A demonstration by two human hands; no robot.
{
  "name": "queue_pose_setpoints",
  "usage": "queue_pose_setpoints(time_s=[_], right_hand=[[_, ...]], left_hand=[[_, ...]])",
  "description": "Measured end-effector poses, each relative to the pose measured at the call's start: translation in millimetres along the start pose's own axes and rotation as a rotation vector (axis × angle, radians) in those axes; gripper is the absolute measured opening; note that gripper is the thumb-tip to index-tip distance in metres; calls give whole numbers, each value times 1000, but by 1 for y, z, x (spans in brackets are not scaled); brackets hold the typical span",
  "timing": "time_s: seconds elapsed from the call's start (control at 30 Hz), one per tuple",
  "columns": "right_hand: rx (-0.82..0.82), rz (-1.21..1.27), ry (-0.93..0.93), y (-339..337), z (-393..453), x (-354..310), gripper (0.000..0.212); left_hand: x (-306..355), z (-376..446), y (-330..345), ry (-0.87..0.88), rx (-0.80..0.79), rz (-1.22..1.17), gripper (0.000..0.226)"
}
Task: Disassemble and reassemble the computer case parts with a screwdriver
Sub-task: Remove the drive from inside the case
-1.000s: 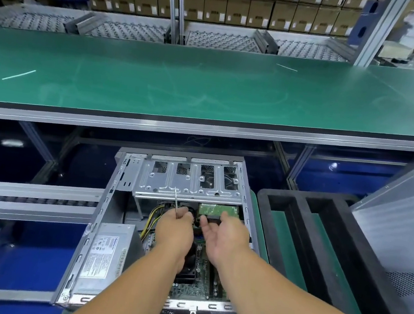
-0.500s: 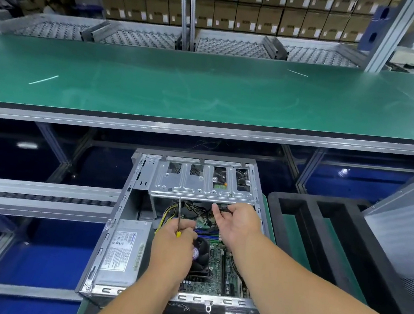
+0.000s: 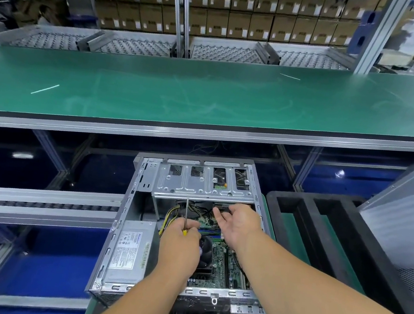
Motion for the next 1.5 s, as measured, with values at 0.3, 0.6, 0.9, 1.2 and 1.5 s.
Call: queue_pose_setpoints(time_s=[0.3,0.6,0.9,1.2,1.5], right_hand=[[-14,56,13,-4,-4,0,50],[-18,44,47,0,-8,-4,45],[-99,-61,78,-7,-38,-6,46],[-389,-583,-217,-50,-136,-39,27],[-680,-634,-590,-106,-198,-98,34]], left_hand=[[0,-1,-2,-5,-8,-33,26],[3,-6,-4,-3,-8,-22,26],[6,-7,-7,113,41,-133,30],[46,-57,-8,144,-143,-375,35],[49,-153,43,3,-582,-423,31]])
Point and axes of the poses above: each hand's wrist, its own z-axis towards the middle knuckle, its own y-axis out of the palm, x = y × z, the point moved 3 cm from there along z, towards the middle knuckle, and after that the axes turned 10 degrees about -y, right-handed, at the moved point
